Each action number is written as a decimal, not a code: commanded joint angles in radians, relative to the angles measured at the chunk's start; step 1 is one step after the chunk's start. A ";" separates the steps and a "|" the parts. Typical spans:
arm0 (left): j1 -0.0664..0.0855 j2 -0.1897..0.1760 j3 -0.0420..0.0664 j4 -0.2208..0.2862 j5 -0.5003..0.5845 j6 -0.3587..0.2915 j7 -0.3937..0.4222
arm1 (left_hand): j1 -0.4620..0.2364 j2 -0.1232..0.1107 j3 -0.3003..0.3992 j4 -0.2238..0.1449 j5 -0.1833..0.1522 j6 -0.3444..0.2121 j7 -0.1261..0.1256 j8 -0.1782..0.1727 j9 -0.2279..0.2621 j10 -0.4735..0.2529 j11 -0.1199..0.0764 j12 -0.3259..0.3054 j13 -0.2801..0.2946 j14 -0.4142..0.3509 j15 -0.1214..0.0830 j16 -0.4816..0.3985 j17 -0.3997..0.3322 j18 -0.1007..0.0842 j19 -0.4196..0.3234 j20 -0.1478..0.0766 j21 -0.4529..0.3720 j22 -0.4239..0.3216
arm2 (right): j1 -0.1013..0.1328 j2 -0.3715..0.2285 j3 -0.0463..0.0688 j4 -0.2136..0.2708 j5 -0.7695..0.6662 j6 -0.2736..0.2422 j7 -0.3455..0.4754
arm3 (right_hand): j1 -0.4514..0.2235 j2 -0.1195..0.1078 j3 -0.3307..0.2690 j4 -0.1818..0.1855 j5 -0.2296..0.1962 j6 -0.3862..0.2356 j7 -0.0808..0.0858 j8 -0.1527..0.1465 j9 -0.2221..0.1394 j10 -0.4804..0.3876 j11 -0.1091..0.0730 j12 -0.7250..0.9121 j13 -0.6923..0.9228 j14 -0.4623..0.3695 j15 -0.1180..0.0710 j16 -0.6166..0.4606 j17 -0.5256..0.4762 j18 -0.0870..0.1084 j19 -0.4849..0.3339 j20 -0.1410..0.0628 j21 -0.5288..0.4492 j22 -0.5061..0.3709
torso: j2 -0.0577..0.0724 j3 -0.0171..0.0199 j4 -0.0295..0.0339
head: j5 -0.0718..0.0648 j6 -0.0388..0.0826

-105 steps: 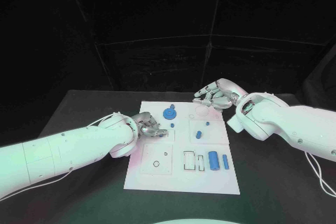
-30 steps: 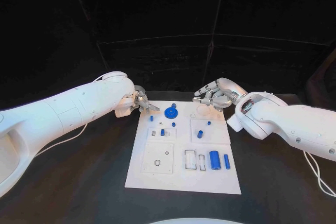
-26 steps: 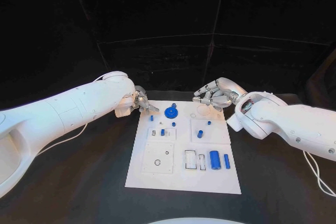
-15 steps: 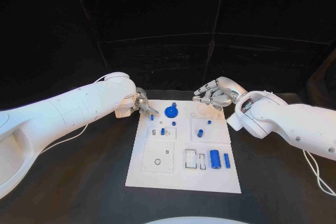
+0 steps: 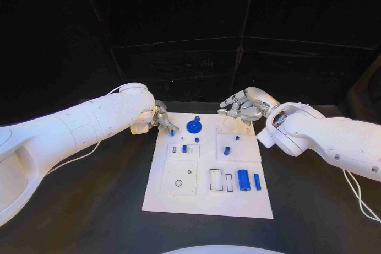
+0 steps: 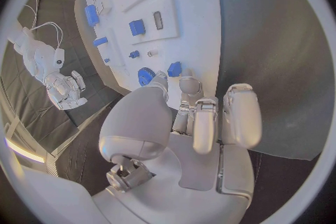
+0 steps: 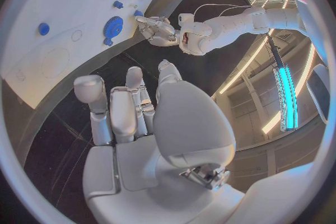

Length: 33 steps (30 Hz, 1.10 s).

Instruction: Assemble the parts on the task board

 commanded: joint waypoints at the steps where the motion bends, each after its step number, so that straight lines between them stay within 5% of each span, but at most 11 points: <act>1: 0.001 0.001 0.000 0.003 -0.006 -0.001 0.016 | 0.016 0.003 0.003 -0.008 -0.003 0.007 -0.002 -0.007 -0.002 0.001 -0.003 0.005 -0.001 0.104 0.004 0.003 0.263 -0.004 0.002 0.005 0.003 0.002 | 0.002 0.001 0.000 0.001 0.002 0.005 0.010 | -0.001 0.007 -0.005 -0.001 0.007 -0.005 0.001 0.005 0.001 -0.005 0.000 -0.006 -0.001 0.005 0.009 -0.004 -0.001 0.015 -0.004 0.000 -0.003 -0.001 | 0.000 0.0001 0.0002 | 0.000 -0.001; 20: 0.001 0.002 -0.002 0.004 -0.006 0.011 0.047 | 0.114 0.047 0.045 -0.063 -0.004 0.032 -0.013 0.003 -0.006 0.003 -0.012 -0.001 -0.013 0.104 -0.001 0.003 0.263 -0.001 -0.003 0.002 -0.006 -0.006 | 0.002 0.003 0.000 0.000 0.002 0.005 0.010 | 0.001 0.009 -0.005 -0.002 0.008 -0.006 0.001 0.005 0.002 -0.005 0.000 -0.005 -0.001 0.004 0.009 -0.005 -0.002 0.015 -0.005 0.001 -0.006 -0.004 | 0.000 -0.0003 0.0004 | -0.002 -0.003; 28: 0.001 -0.002 -0.002 0.013 -0.006 0.001 0.066 | 0.209 0.095 0.116 -0.126 -0.004 0.044 -0.030 0.000 -0.010 0.018 -0.028 -0.004 -0.012 0.104 -0.013 0.003 0.263 0.000 -0.005 -0.008 -0.011 -0.008 | 0.002 0.003 0.000 -0.001 0.002 0.005 0.011 | 0.001 0.011 -0.005 -0.002 0.009 -0.006 0.001 0.006 0.002 -0.006 0.000 -0.005 -0.002 0.004 0.009 -0.005 -0.002 0.015 -0.005 0.001 -0.006 -0.004 | 0.000 -0.0003 0.0001 | -0.003 -0.005; 33: 0.001 -0.019 -0.002 0.034 -0.005 -0.039 0.077 | 0.250 0.093 0.165 -0.166 -0.005 0.047 -0.032 -0.004 -0.011 0.033 -0.030 -0.006 -0.009 0.104 -0.016 0.003 0.263 -0.001 -0.004 -0.013 -0.011 -0.007 | 0.002 0.003 0.000 -0.001 0.002 0.005 0.012 | 0.001 0.011 -0.005 -0.002 0.009 -0.006 0.001 0.006 0.002 -0.006 0.000 -0.005 -0.002 0.004 0.009 -0.005 -0.002 0.015 -0.005 0.001 -0.006 -0.004 | -0.001 -0.0004 0.0004 | -0.003 -0.007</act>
